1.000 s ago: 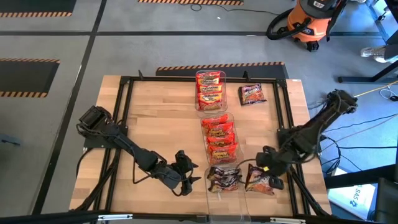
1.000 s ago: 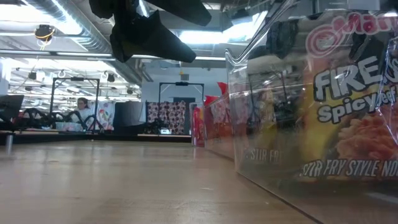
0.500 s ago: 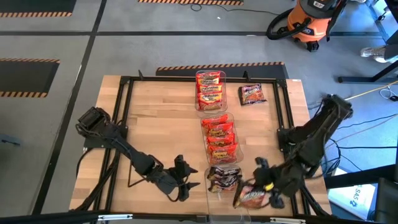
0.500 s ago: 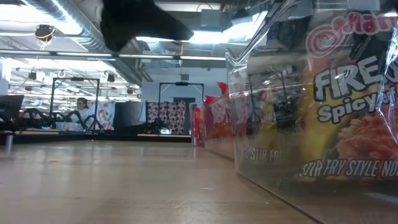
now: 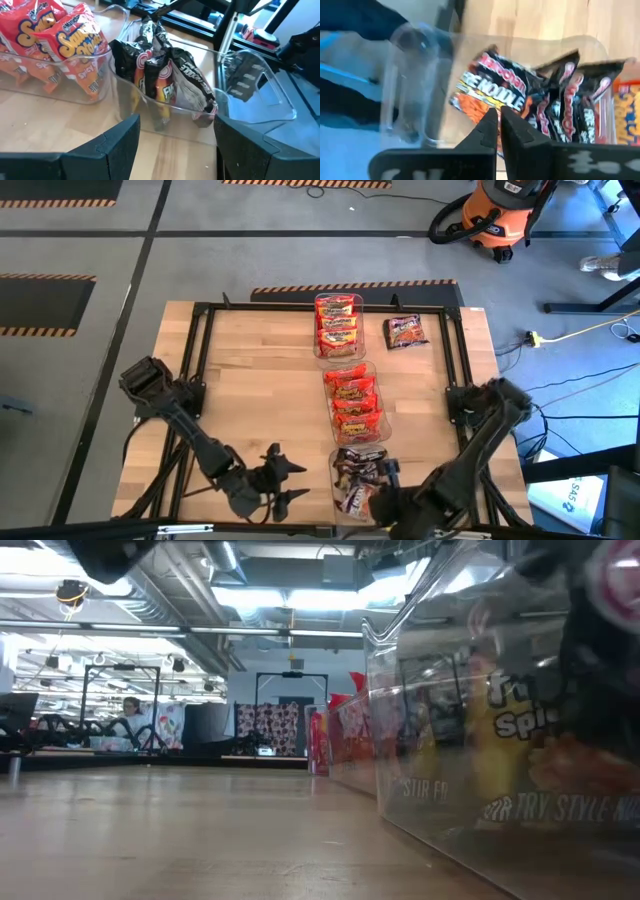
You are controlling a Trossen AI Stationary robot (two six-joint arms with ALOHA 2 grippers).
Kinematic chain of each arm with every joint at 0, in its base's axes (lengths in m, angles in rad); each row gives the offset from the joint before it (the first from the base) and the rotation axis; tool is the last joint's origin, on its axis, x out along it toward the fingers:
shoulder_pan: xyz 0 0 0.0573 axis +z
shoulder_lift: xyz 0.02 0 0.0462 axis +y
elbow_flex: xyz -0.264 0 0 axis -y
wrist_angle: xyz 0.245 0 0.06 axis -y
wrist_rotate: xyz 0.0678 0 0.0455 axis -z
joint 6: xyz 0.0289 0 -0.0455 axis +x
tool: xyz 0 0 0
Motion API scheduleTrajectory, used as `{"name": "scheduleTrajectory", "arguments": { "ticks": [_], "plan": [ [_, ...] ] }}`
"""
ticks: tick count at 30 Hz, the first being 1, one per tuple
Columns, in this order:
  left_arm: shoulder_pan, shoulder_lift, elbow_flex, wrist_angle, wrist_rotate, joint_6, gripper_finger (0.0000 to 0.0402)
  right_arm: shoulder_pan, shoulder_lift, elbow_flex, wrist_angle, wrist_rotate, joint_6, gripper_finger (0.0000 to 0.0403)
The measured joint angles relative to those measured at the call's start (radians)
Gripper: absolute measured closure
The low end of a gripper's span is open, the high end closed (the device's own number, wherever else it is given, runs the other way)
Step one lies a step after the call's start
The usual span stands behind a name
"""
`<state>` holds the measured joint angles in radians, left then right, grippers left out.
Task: Sort Maruchan noodles
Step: Put the orange noodle pack into the middle transparent bin
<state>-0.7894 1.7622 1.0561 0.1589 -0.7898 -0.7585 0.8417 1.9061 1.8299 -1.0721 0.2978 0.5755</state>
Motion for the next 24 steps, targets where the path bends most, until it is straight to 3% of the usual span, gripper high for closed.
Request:
{"name": "scheduleTrajectory", "arguments": {
  "ticks": [12, 24],
  "plan": [
    [-0.001, 0.0, 0.0, 0.001, -0.013, 0.001, 0.0154, -0.027, 0.042, 0.024, 0.034, -0.093, 0.033, 0.0391],
    [0.004, 0.0, 0.0, 0.0, -0.01, 0.006, 0.0154, -0.091, 0.174, 0.019, 0.201, -0.172, -0.291, 0.0197]
  ]
}}
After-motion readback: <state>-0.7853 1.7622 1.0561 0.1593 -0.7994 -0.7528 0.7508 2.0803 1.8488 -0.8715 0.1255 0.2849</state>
